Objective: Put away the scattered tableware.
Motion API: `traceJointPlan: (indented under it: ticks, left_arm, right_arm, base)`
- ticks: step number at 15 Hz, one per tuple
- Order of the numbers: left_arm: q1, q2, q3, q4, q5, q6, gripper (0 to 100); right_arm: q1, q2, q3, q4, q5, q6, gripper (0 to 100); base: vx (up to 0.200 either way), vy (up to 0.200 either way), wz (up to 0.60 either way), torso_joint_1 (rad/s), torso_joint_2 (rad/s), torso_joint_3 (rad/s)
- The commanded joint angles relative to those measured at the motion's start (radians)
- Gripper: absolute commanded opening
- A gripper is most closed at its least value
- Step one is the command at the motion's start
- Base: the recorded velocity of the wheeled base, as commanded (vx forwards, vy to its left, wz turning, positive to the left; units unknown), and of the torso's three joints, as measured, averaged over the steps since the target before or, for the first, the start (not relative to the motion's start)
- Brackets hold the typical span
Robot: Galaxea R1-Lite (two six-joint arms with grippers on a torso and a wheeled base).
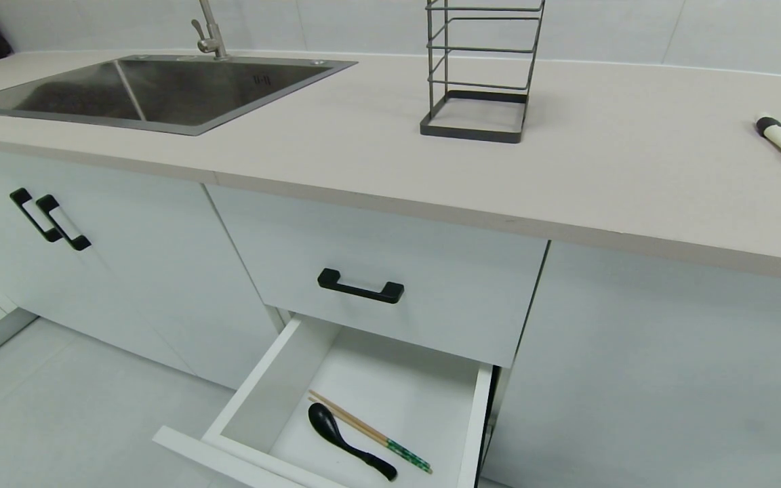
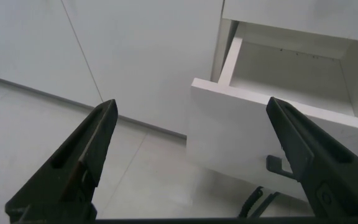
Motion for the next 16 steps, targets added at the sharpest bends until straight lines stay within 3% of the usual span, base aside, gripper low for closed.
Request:
traceJointPlan:
  ticks: [1, 2, 3, 5, 6, 7, 11, 13, 16]
  left_arm:
    - [0.001, 0.0, -0.005, -0.138, -0.04, 0.007, 100]
    - [0.001, 0.002, -0.02, -0.266, -0.11, 0.019, 100]
    - [0.004, 0.026, -0.075, -0.237, -0.199, 0.022, 100]
    - [-0.004, 0.094, -0.175, -0.065, -0.26, 0.006, 100]
    - [-0.044, 0.189, -0.27, 0.074, -0.323, -0.001, 100]
    - [-0.055, 0.258, -0.308, 0.105, -0.345, 0.001, 100]
    - [-0.076, 0.517, -0.327, 0.122, -0.359, 0.001, 100]
    - [-0.087, 0.629, -0.328, 0.189, -0.359, 0.007, 100]
    - [-0.17, 0.727, -0.324, 0.272, -0.357, 0.01, 100]
  right_arm:
    - [-0.007, -0.033, 0.006, 0.054, -0.053, 0.016, 100]
    - [-0.007, -0.033, 0.006, 0.071, -0.091, 0.035, 100]
    - [-0.007, -0.033, 0.006, 0.079, -0.11, 0.075, 100]
    - [-0.007, -0.033, 0.006, 0.079, -0.13, 0.103, 100]
    - [-0.007, -0.033, 0.006, 0.08, -0.173, 0.137, 100]
    - [-0.007, -0.033, 0.006, 0.08, -0.199, 0.163, 100]
    - [-0.007, -0.033, 0.006, 0.083, -0.205, 0.18, 100]
    - [-0.007, -0.032, 0.006, 0.086, -0.205, 0.098, 100]
    - [-0.007, -0.033, 0.006, 0.085, -0.222, 0.115, 100]
  base:
    - [0.0, 0.0, 0.0, 0.0, 0.0, 0.0]
    - [0.0, 0.0, 0.0, 0.0, 0.0, 0.0]
    - [0.0, 0.0, 0.0, 0.0, 0.0, 0.0]
    - [0.0, 0.0, 0.0, 0.0, 0.0, 0.0]
    - [0.0, 0.0, 0.0, 0.0, 0.0, 0.0]
    - [0.0, 0.0, 0.0, 0.0, 0.0, 0.0]
    - [0.0, 0.0, 0.0, 0.0, 0.0, 0.0]
    - [0.0, 0.0, 0.0, 0.0, 0.0, 0.0]
    - [0.0, 0.0, 0.0, 0.0, 0.0, 0.0]
